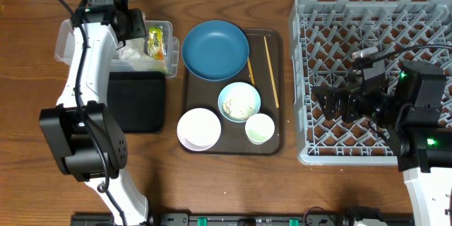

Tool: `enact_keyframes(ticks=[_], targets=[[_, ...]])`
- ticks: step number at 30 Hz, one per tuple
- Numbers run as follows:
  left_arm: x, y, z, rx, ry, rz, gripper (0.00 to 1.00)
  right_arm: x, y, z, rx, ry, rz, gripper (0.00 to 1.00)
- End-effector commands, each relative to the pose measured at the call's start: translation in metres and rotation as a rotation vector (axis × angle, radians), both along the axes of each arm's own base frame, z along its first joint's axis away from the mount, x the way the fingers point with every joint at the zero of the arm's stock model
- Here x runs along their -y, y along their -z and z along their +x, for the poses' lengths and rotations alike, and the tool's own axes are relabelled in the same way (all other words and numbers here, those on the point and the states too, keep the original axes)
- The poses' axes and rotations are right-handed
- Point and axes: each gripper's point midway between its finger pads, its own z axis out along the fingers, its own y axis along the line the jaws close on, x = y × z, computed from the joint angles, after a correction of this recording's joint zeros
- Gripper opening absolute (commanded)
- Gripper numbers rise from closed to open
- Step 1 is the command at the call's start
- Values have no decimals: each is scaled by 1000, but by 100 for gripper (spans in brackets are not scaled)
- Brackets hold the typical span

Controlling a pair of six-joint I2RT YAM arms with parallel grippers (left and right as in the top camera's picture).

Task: Sort waste into correct bins and load items into the dishwasher rack
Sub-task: 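Carry the tissue and yellow wrapper left and drop into clear bin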

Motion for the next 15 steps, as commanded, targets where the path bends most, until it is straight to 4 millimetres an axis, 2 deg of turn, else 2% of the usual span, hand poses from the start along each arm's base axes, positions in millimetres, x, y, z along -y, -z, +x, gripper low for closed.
enact_keyframes(ticks=[1, 4, 9, 12, 15], targets=[[-1, -17, -3, 26, -2, 2, 58, -5, -9, 0, 11, -12, 13, 99], [12, -41, -6, 76, 37, -47, 60, -5, -9, 0, 12, -12, 13, 99], [42, -87, -27, 141, 127, -143, 62, -5, -9, 0, 12, -12, 13, 99], [62, -101, -43, 141, 178, -185, 62, -5, -9, 0, 12, -12, 13, 99], [83, -103, -61, 97, 222, -209, 62, -5, -9, 0, 11, -12, 13, 99]])
